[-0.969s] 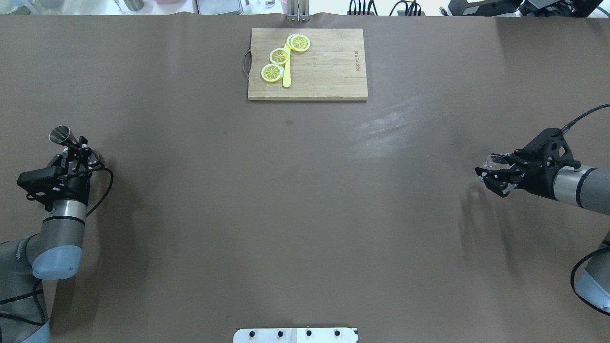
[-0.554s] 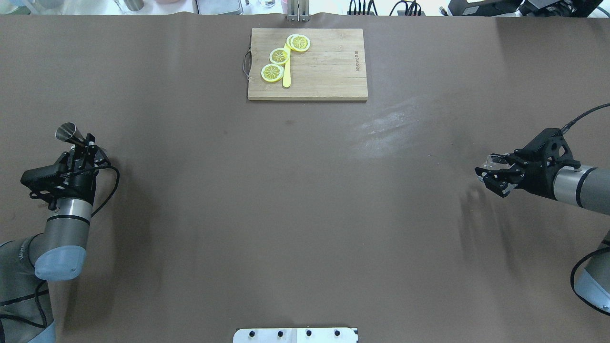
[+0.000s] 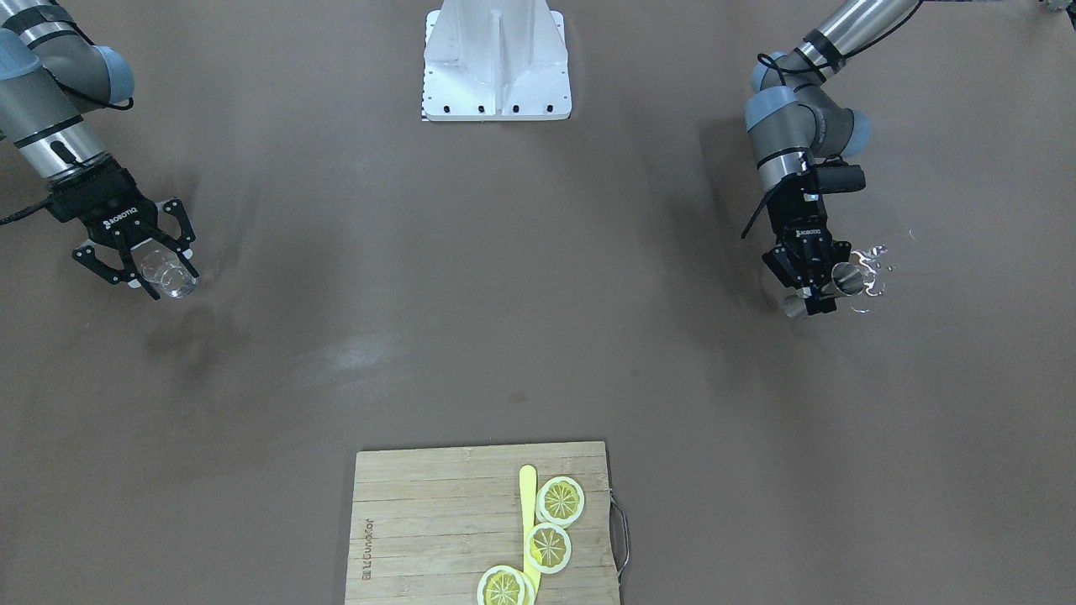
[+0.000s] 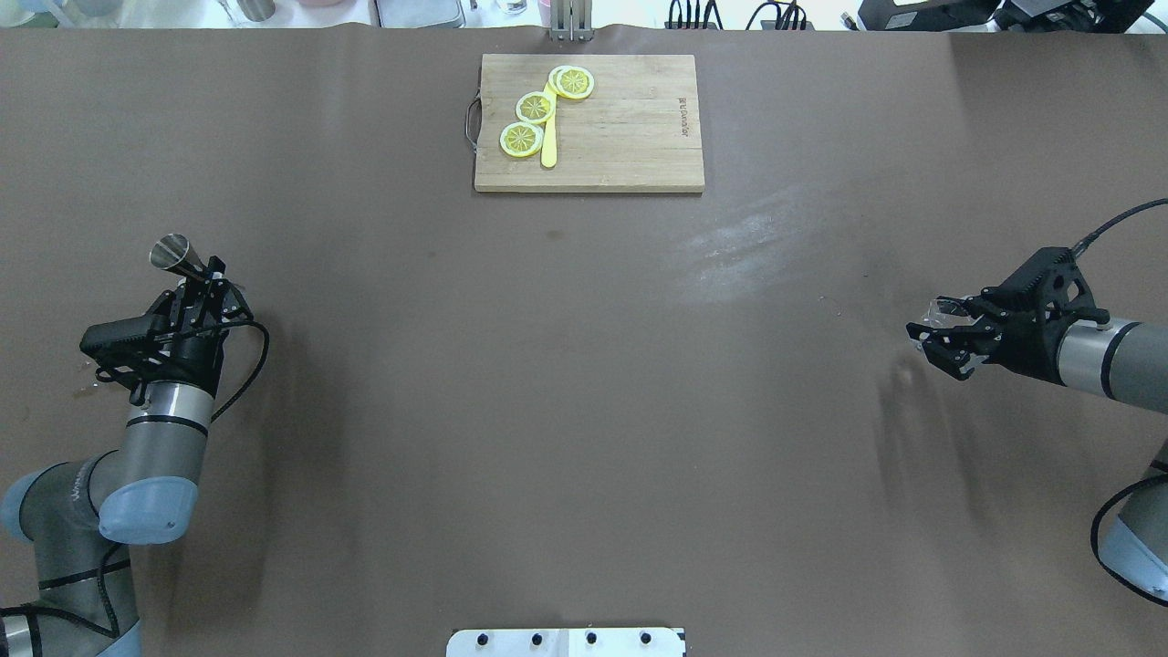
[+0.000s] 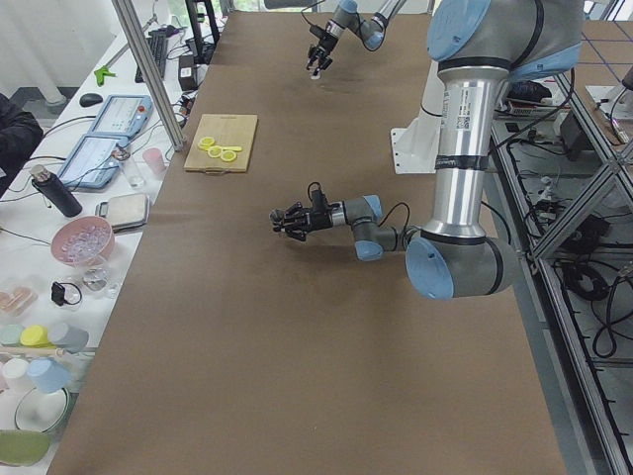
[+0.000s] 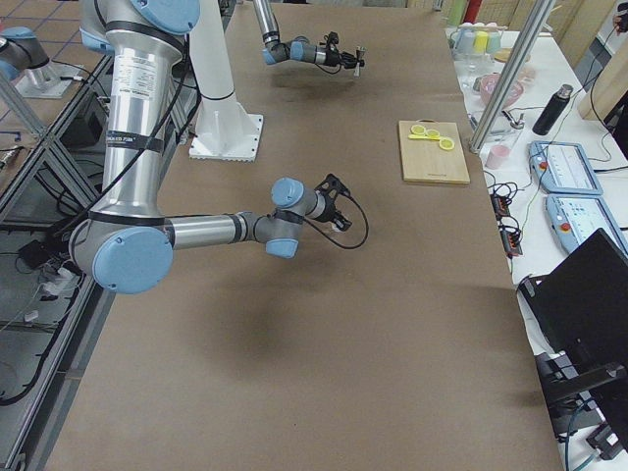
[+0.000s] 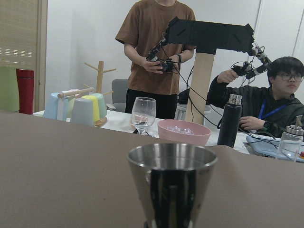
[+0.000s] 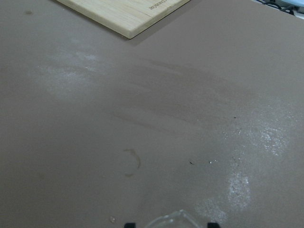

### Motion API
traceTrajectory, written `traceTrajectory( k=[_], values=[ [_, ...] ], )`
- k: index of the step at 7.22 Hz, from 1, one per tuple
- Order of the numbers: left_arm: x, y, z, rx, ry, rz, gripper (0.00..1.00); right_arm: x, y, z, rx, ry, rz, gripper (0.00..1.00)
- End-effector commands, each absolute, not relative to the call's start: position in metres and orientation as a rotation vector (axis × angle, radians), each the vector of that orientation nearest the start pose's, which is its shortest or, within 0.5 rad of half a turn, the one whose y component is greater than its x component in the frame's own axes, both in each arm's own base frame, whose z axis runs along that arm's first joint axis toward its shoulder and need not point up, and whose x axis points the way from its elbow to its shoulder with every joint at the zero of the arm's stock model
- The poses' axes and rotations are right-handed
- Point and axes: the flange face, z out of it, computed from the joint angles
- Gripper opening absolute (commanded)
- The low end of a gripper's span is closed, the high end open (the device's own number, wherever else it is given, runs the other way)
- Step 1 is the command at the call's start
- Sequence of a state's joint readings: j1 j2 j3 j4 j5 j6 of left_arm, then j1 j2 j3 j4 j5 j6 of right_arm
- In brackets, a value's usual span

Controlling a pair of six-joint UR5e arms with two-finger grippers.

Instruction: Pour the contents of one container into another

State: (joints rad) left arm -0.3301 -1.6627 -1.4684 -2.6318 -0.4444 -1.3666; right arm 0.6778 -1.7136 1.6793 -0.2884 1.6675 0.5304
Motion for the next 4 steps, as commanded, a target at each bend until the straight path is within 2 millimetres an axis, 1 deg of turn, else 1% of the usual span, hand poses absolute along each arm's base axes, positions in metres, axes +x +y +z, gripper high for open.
traceTrajectory(
  k=[1, 2, 3, 4],
  values=[
    [0.434, -0.377, 0.491, 1.233, 0.628, -0.519, 0.00, -0.305, -0.378, 0.516, 0.903, -0.930, -0.421, 0.00],
    [0.450, -0.372, 0.472, 1.210, 0.657, -0.428, 0.00, -0.318, -0.373, 0.510, 0.903, -0.944, -0.452, 0.00],
    [0.462, -0.370, 0.450, 1.257, 0.644, -0.340, 0.00, -0.318, -0.378, 0.486, 0.919, -0.921, -0.513, 0.00],
    [0.470, -0.369, 0.428, 1.297, 0.660, -0.242, 0.00, -0.302, -0.385, 0.433, 0.903, -0.887, -0.599, 0.00]
  ],
)
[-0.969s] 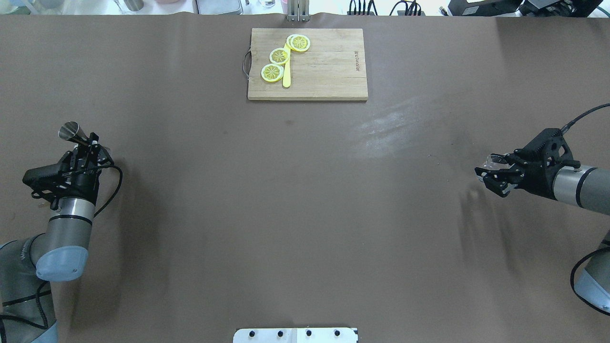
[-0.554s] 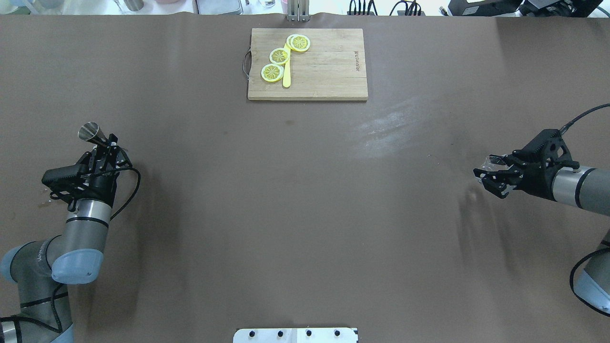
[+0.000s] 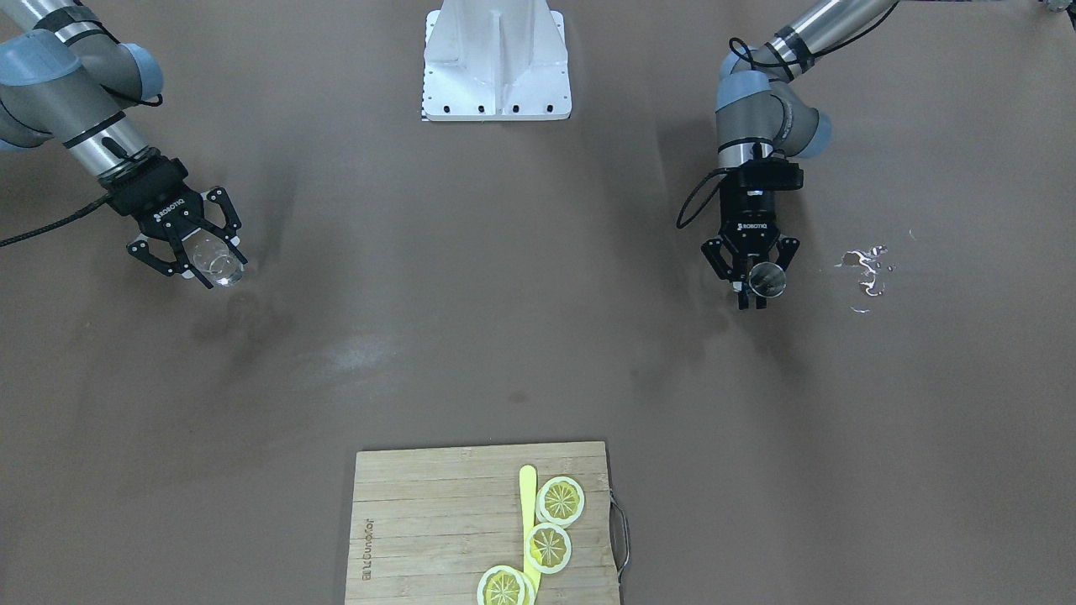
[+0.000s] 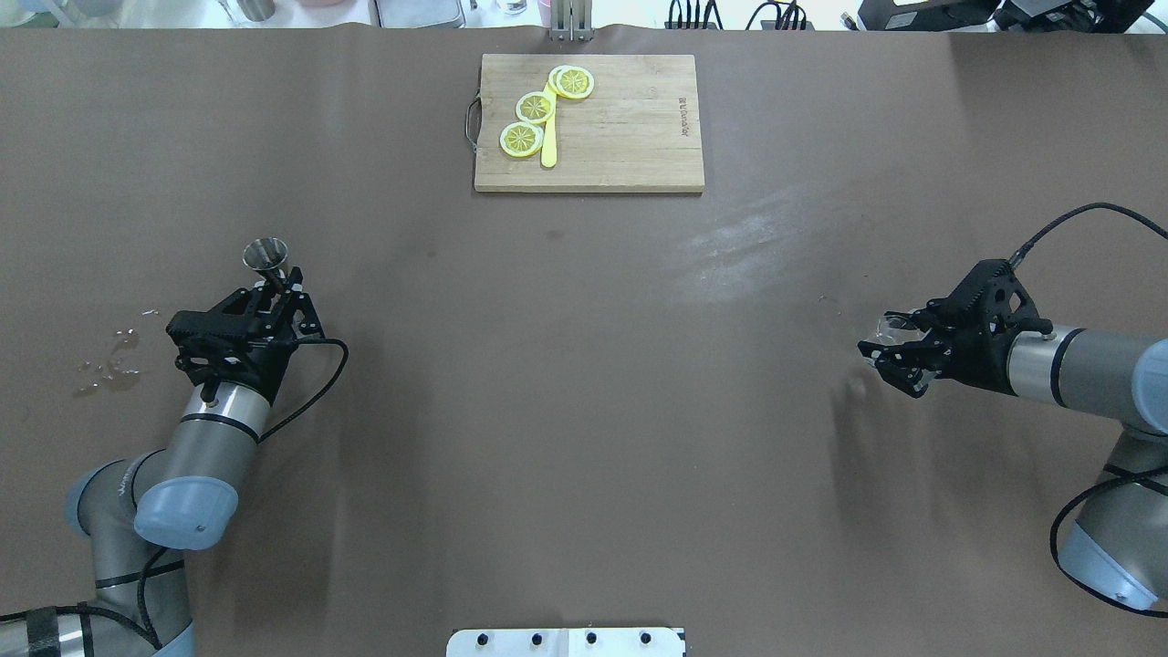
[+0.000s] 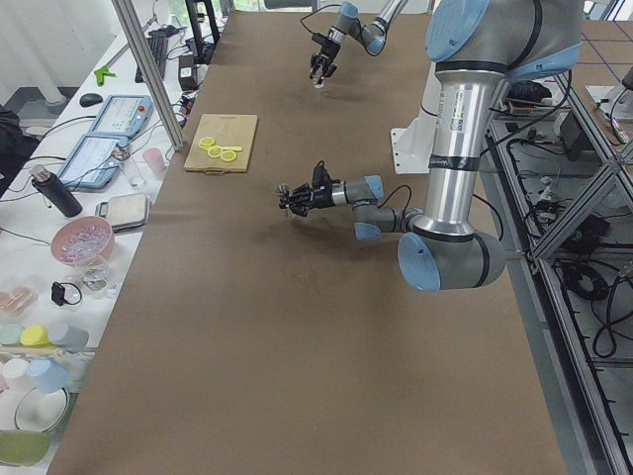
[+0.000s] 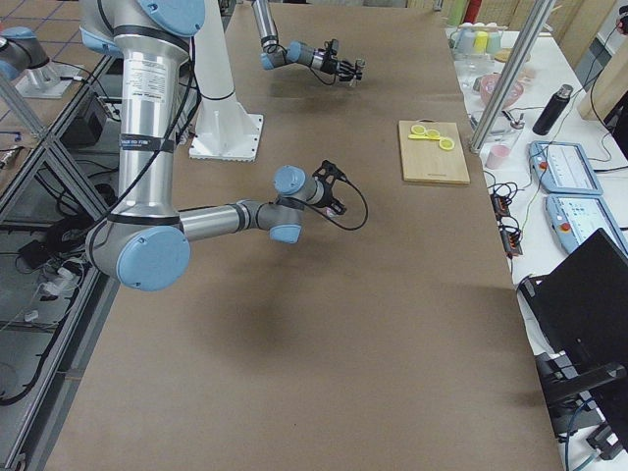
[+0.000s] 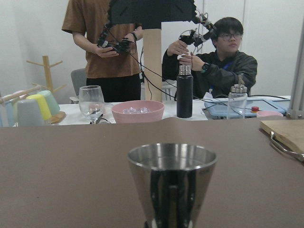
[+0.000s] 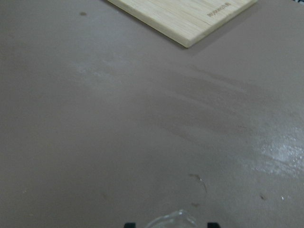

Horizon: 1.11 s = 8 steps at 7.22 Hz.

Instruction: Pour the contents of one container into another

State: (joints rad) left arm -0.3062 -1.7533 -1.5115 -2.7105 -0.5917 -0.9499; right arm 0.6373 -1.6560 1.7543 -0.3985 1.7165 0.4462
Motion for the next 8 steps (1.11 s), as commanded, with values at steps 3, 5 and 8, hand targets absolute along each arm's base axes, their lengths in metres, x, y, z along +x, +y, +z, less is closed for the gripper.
traceTrajectory(
  k=[3, 5, 8],
  values=[
    [0.498, -0.358, 0.378, 1.336, 0.850, 0.092, 0.00, -0.305, -0.382, 0.373, 0.919, -0.827, -0.732, 0.00],
    [0.511, -0.365, 0.342, 1.338, 0.973, 0.322, 0.00, -0.313, -0.384, 0.356, 0.975, -0.823, -0.786, 0.00],
    [0.514, -0.380, 0.301, 1.385, 1.058, 0.585, 0.00, -0.325, -0.390, 0.336, 1.036, -0.781, -0.887, 0.00]
  ],
)
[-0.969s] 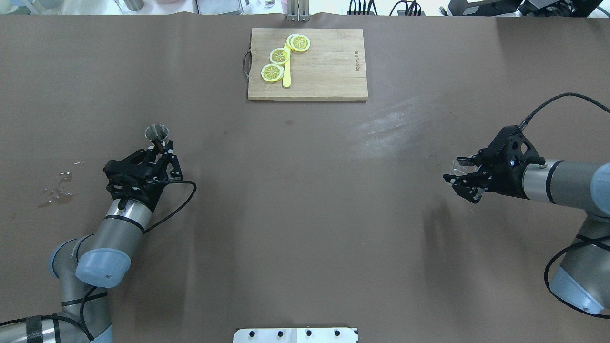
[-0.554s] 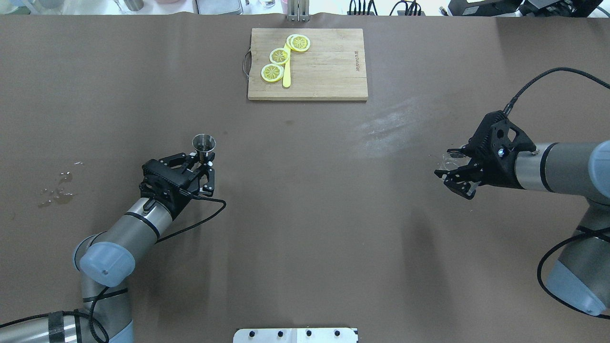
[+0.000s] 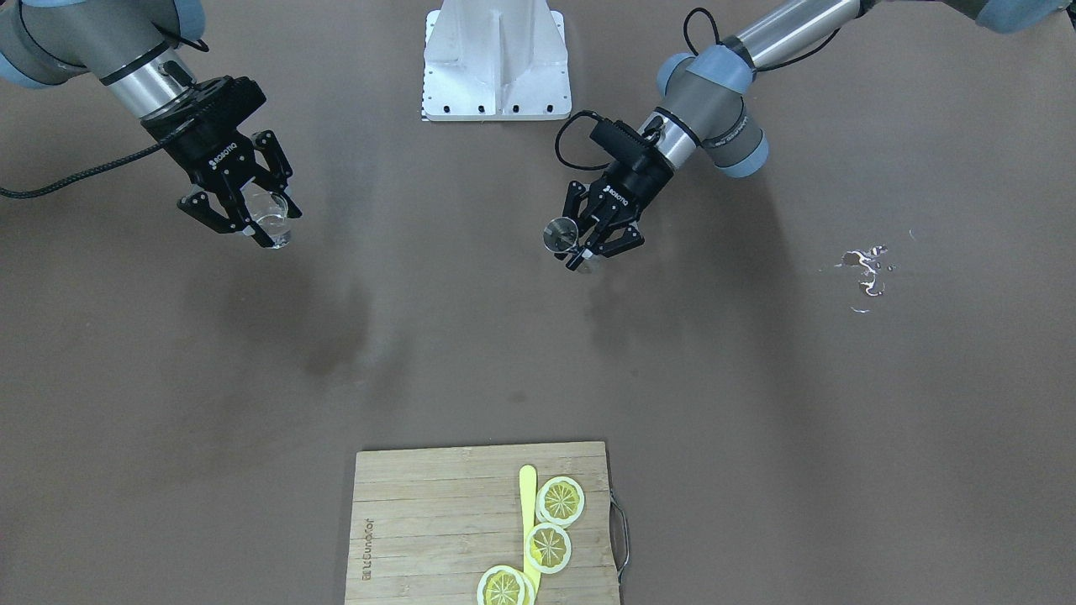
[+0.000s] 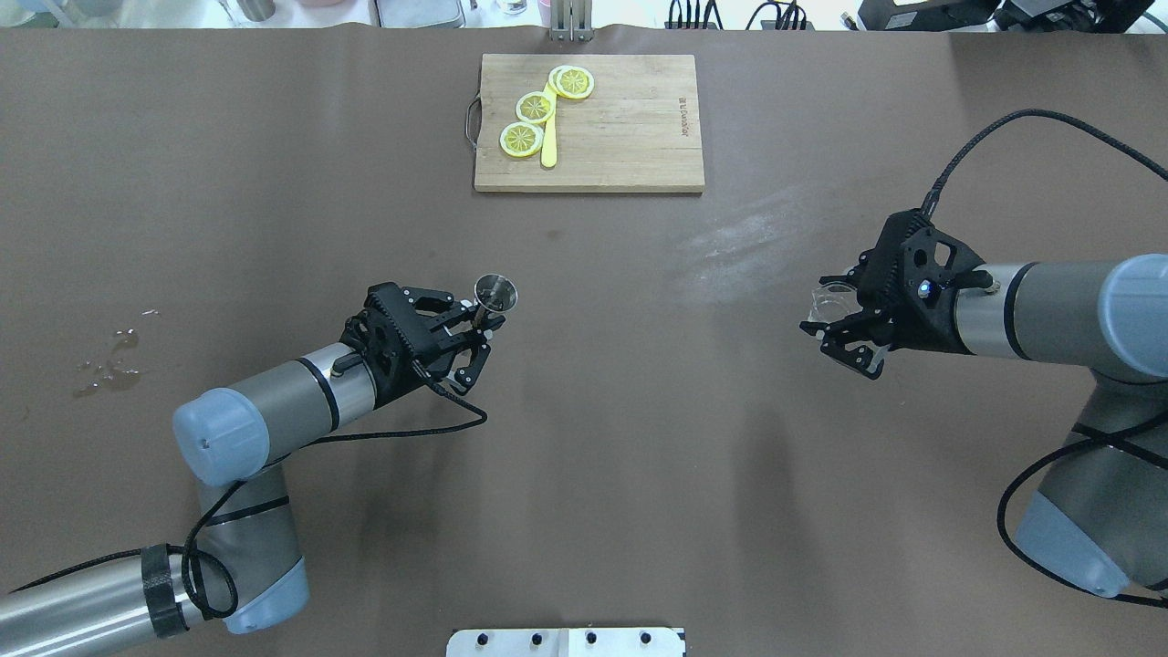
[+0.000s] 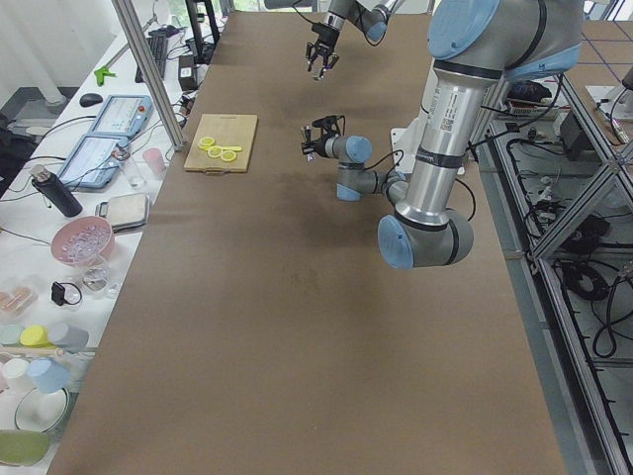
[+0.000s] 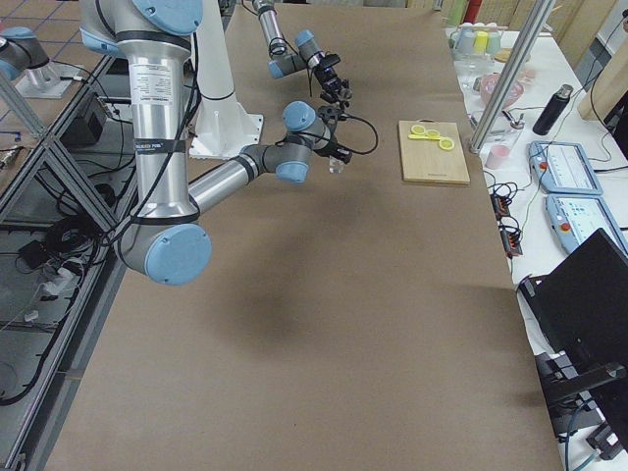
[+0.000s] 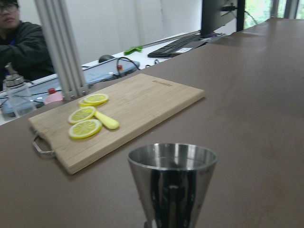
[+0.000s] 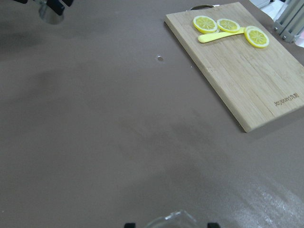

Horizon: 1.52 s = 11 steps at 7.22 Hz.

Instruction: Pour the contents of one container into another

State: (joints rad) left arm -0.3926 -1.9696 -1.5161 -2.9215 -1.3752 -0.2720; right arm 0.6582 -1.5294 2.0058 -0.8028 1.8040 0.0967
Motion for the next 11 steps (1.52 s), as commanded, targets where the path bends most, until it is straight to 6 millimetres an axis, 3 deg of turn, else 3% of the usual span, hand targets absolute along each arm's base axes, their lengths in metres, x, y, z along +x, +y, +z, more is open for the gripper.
traceTrajectory(
  k=[1, 2, 4, 6, 8, 11],
  values=[
    [0.515, -0.380, 0.297, 1.375, 1.087, 0.620, 0.00, -0.328, -0.394, 0.332, 1.026, -0.763, -0.883, 0.00],
    [0.524, -0.378, 0.291, 1.398, 1.086, 0.713, 0.00, -0.332, -0.395, 0.326, 1.036, -0.762, -0.913, 0.00],
    [0.549, -0.379, 0.278, 1.418, 1.110, 0.847, 0.00, -0.336, -0.426, 0.279, 0.996, -0.670, -1.084, 0.00],
    [0.573, -0.383, 0.265, 1.462, 1.113, 0.918, 0.00, -0.343, -0.430, 0.268, 0.944, -0.672, -1.097, 0.00],
    [0.583, -0.387, 0.257, 1.473, 1.123, 0.916, 0.00, -0.363, -0.434, 0.227, 0.801, -0.730, -1.140, 0.00],
    [0.606, -0.395, 0.241, 1.466, 1.128, 0.917, 0.00, -0.377, -0.422, 0.214, 0.719, -0.811, -1.188, 0.00]
  ],
)
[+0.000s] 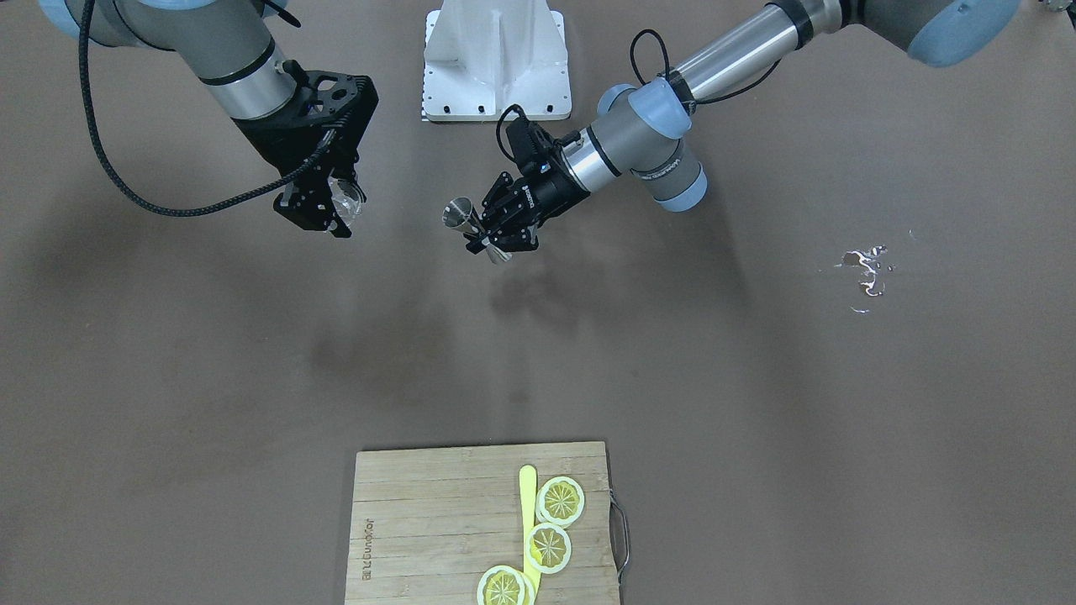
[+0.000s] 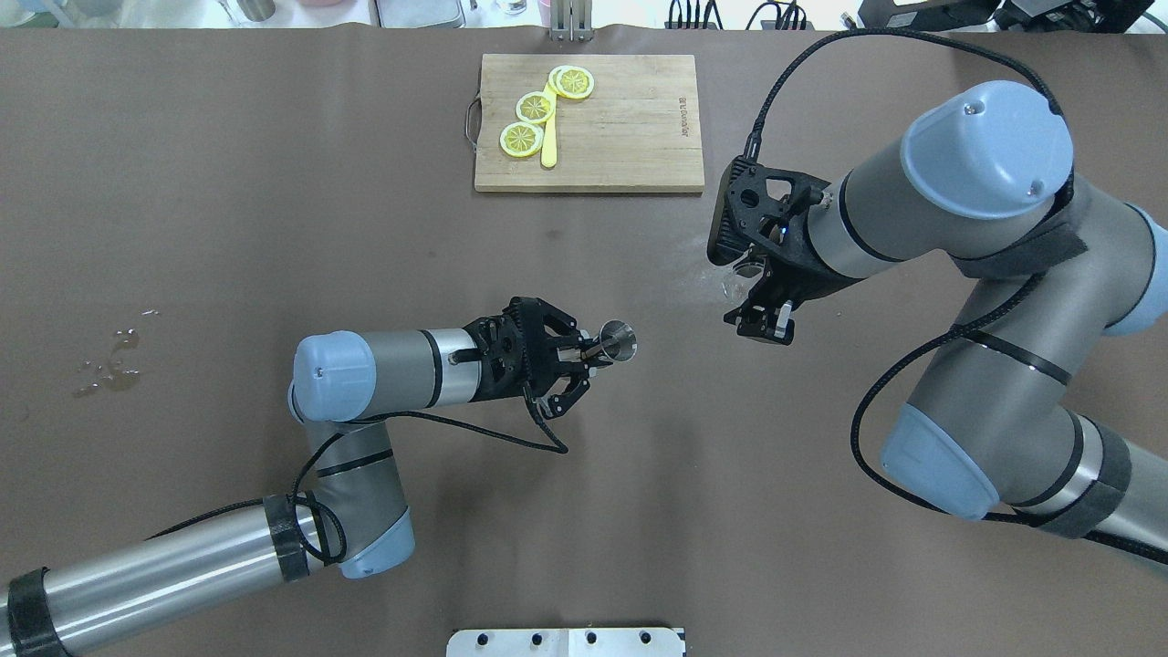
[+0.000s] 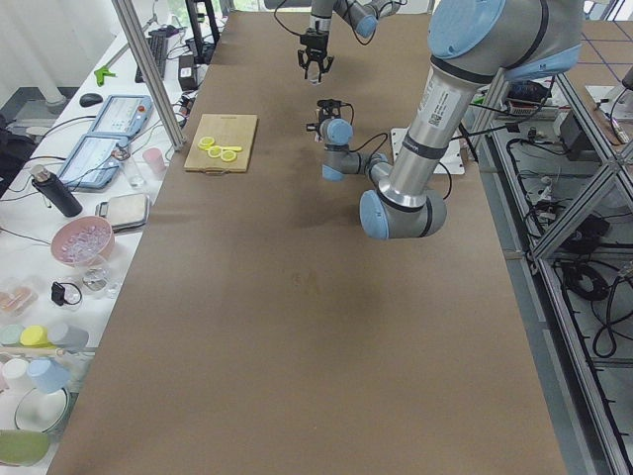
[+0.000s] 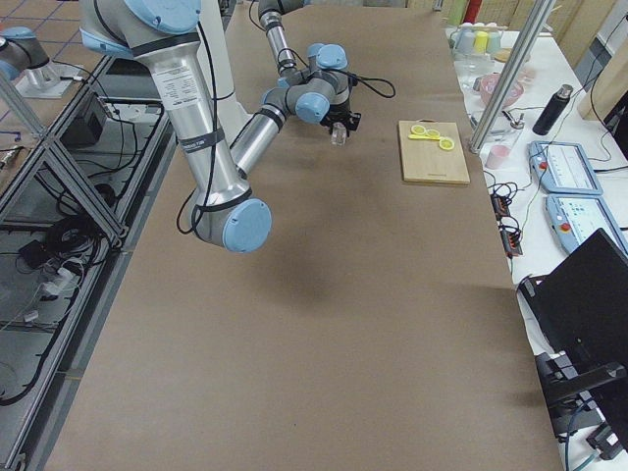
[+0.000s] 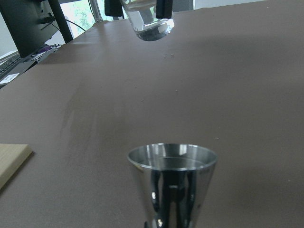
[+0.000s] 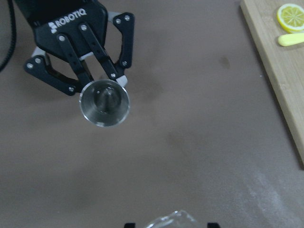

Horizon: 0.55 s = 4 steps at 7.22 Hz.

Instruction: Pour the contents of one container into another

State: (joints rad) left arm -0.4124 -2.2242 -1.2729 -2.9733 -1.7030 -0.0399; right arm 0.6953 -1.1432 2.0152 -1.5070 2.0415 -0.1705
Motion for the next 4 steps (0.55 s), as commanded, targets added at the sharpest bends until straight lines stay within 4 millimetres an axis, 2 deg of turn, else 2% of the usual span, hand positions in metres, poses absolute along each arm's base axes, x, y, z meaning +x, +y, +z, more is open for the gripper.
traceTrajectory(
  k=[1, 4],
  values=[
    [0.610, -0.396, 0.241, 1.462, 1.129, 0.921, 0.00, -0.380, -0.420, 0.209, 0.693, -0.836, -1.198, 0.00],
    [0.621, -0.389, 0.226, 1.461, 1.163, 0.930, 0.00, -0.395, -0.420, 0.207, 0.620, -0.882, -1.223, 0.00]
  ],
)
